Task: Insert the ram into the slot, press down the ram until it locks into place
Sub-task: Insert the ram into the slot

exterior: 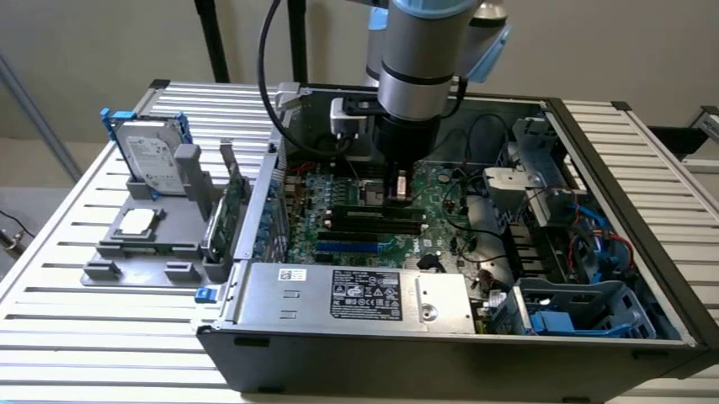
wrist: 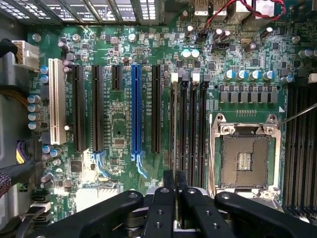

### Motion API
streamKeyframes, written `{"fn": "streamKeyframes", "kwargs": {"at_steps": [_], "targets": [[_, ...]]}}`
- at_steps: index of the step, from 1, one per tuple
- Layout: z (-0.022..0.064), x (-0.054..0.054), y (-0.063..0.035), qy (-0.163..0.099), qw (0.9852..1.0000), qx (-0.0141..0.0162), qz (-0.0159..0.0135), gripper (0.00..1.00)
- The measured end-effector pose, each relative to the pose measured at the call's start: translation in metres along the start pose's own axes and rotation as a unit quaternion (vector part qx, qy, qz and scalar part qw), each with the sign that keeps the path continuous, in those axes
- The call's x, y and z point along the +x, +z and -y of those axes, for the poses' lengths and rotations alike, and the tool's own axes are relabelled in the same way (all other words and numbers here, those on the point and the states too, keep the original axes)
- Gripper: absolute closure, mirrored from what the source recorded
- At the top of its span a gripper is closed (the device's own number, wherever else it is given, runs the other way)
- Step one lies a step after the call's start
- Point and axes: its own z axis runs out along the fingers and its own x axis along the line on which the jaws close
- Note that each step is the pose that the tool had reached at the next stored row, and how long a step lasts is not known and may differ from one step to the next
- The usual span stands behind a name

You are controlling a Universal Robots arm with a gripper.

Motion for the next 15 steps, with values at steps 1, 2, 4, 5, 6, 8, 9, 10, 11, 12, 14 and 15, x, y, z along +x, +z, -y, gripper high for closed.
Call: {"fn": "streamKeyframes", "kwargs": {"at_steps": [1, 2, 4, 5, 6, 8, 9, 10, 11, 12, 14, 15], "targets": [[-0.0005, -0.0005, 0.0001, 0.0, 1.0, 0.0001, -0.0013, 0.87], [-0.0008, -0.0011, 0.0003, 0.0, 1.0, 0.0001, -0.0022, 0.87], [-0.001, -0.0026, 0.0007, 0.0, 1.0, 0.0001, -0.0037, 0.87], [-0.001, -0.0032, 0.0012, 0.0, 1.0, 0.0001, -0.0044, 0.87], [-0.0011, -0.0035, 0.0018, 0.0, 1.0, 0.0002, -0.0052, 0.87], [-0.001, -0.004, 0.0033, 0.0, 1.0, 0.0002, -0.0075, 0.87], [-0.001, -0.0042, 0.0039, 0.0, 1.0, 0.0002, -0.0085, 0.87], [-0.001, -0.0045, 0.0046, 0.0, 1.0, 0.0002, -0.0093, 0.87], [-0.001, -0.0048, 0.0051, 0.0, 1.0, 0.0002, -0.01, 0.87], [-0.001, -0.0051, 0.0056, 0.0, 0.9999, 0.0002, -0.0103, 0.87], [-0.001, -0.0055, 0.0067, 0.0, 0.9999, 0.0002, -0.0105, 0.87], [-0.001, -0.0057, 0.007, 0.0, 0.9999, 0.0002, -0.0106, 0.87]]}}
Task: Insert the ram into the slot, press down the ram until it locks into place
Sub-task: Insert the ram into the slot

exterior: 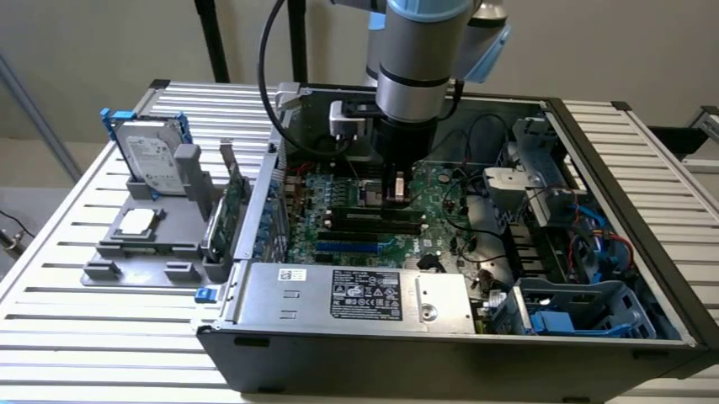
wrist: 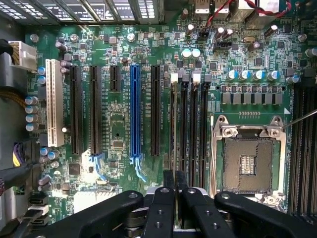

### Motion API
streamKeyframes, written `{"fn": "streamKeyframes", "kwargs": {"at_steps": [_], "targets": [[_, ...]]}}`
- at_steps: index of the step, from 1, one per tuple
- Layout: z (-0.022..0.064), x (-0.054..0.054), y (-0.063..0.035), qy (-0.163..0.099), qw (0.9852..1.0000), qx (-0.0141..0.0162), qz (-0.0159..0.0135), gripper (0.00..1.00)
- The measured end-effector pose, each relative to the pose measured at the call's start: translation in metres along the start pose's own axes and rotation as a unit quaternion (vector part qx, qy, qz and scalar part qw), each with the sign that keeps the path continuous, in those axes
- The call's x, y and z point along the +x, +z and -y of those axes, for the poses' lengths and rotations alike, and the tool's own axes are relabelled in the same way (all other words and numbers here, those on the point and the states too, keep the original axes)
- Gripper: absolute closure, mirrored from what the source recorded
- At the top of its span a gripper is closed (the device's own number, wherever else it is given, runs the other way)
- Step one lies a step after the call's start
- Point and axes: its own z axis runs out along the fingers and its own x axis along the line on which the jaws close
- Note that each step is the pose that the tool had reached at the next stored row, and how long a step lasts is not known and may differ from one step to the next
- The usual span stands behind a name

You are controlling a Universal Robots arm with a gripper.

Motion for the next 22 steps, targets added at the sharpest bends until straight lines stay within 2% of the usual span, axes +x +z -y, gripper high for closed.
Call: {"fn": "streamKeyframes", "kwargs": {"at_steps": [10, 19, 22], "targets": [[0.0, -0.0008, 0.0036, 0.0, 1.0, -0.0002, 0.0001, 0.87], [0.0003, -0.0009, 0.0055, 0.0, 1.0, -0.0037, -0.0001, 0.87], [0.0008, -0.0009, 0.0056, 0.0, 1.0, -0.0039, 0.0, 0.87]]}}
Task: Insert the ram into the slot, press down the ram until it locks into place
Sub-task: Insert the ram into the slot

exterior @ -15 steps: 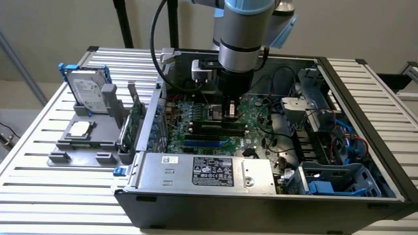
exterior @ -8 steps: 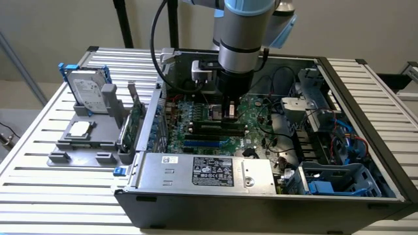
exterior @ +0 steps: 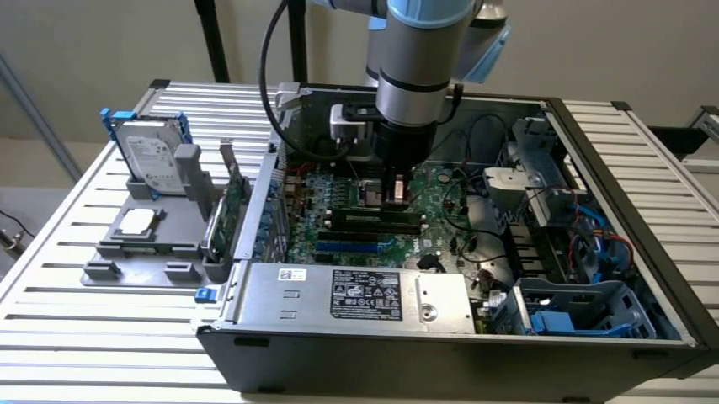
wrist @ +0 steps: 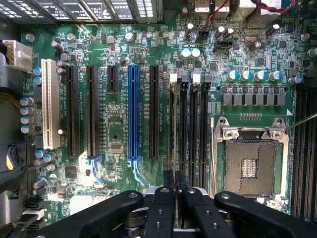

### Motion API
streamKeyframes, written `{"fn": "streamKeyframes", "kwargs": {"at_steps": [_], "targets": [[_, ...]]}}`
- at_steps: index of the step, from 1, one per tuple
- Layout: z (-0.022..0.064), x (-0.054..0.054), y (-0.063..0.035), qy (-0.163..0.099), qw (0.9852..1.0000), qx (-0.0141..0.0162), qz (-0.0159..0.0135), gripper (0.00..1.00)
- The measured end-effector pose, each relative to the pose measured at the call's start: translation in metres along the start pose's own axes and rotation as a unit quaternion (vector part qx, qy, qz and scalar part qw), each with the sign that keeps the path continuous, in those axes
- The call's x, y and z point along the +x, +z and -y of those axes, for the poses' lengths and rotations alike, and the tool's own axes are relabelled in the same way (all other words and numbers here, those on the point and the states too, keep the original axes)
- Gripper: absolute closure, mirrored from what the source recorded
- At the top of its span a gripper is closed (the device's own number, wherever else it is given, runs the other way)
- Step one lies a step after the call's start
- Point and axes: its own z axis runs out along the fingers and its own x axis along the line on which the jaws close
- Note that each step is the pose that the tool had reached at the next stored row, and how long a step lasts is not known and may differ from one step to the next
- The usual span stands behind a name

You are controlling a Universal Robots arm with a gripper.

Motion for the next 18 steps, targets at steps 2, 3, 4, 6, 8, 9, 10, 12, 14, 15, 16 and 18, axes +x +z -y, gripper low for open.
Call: {"fn": "streamKeyframes", "kwargs": {"at_steps": [2, 3, 4, 6, 8, 9, 10, 12, 14, 15, 16, 18], "targets": [[0.0008, 0.0, 0.0, 0.0, 1.0, -0.0001, 0.0, 0.87], [0.0013, 0.0, 0.0001, 0.0, 1.0, -0.0003, 0.0, 0.87], [0.0017, 0.0, 0.0001, 0.0, 1.0, -0.0005, 0.0001, 0.87], [0.002, -0.0001, 0.0001, 0.0, 1.0, -0.0008, -0.0001, 0.87], [0.002, 0.0001, 0.0004, 0.0, 1.0, -0.001, 0.0, 0.87], [0.0021, 0.0002, 0.0005, 0.0, 1.0, -0.0011, 0.0001, 0.87], [0.0021, 0.0003, 0.0007, 0.0, 1.0, -0.0013, 0.0001, 0.87], [0.0021, 0.0006, 0.0011, 0.0, 1.0, -0.0015, 0.0, 0.87], [0.0021, 0.0008, 0.0014, 0.0, 1.0, -0.0016, -0.0001, 0.87], [0.0021, 0.0008, 0.0015, 0.0, 1.0, -0.0016, -0.0002, 0.87], [0.0021, 0.0008, 0.0017, 0.0, 1.0, -0.0016, -0.0001, 0.87], [0.0021, 0.0008, 0.002, 0.0, 1.0, -0.0016, -0.0001, 0.87]]}}
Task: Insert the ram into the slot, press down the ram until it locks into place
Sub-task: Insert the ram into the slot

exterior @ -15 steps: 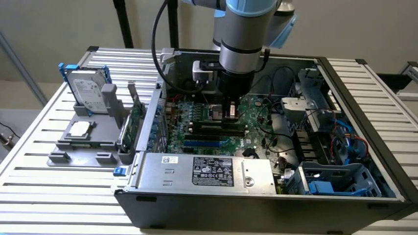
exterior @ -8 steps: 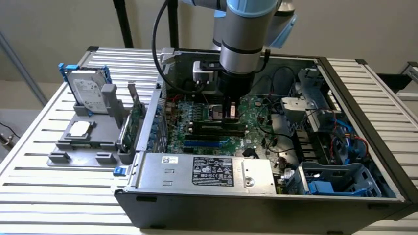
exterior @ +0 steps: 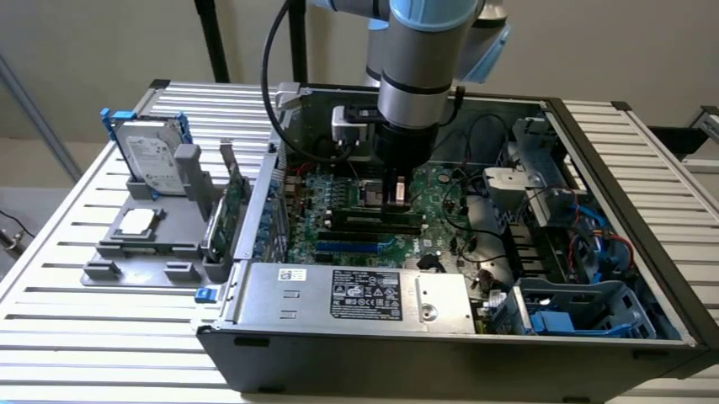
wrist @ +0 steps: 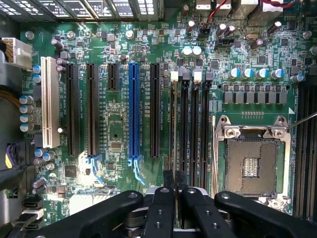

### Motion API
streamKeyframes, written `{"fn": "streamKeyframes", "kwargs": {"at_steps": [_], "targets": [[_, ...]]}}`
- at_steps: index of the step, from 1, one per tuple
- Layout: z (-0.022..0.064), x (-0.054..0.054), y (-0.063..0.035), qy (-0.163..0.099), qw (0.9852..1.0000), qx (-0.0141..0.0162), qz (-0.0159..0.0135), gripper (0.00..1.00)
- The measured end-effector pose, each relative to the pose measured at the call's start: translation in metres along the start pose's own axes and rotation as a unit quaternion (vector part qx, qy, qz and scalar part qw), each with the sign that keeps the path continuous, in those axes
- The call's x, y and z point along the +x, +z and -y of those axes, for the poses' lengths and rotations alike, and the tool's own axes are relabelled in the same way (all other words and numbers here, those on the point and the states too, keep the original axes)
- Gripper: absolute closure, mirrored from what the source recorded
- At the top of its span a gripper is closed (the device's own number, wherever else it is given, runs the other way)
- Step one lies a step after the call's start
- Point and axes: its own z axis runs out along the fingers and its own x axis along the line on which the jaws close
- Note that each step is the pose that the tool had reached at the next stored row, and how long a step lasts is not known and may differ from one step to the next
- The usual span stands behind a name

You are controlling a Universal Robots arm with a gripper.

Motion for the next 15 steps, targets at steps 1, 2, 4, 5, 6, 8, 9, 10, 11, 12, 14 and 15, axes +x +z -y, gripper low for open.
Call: {"fn": "streamKeyframes", "kwargs": {"at_steps": [1, 2, 4, 5, 6, 8, 9, 10, 11, 12, 14, 15], "targets": [[0.0, 0.0, 0.0004, 0.0, 1.0, 0.0, 0.0, 0.87], [0.0, 0.0, 0.0007, 0.0, 1.0, 0.0, 0.0, 0.87], [0.0, 0.0, 0.0009, 0.0, 1.0, 0.0, 0.0, 0.87], [0.0, 0.0, 0.001, 0.0, 1.0, 0.0, 0.0, 0.87], [0.0, 0.0, 0.0011, 0.0, 1.0, 0.0, 0.0, 0.87], [0.0, 0.0, 0.0014, 0.0, 1.0, 0.0, 0.0, 0.87], [0.0001, -0.0001, 0.0015, 0.0, 1.0, 0.0, 0.0, 0.87], [0.0, -0.0001, 0.0017, 0.0, 1.0, 0.0, 0.0, 0.87], [0.0001, -0.0001, 0.0018, 0.0, 1.0, 0.0, 0.0, 0.87], [0.0001, -0.0001, 0.0019, 0.0, 1.0, 0.0, 0.0, 0.87], [0.0001, -0.0001, 0.0022, 0.0, 1.0, 0.0, 0.0, 0.87], [0.0001, -0.0001, 0.0024, 0.0, 1.0, 0.0, 0.0, 0.87]]}}
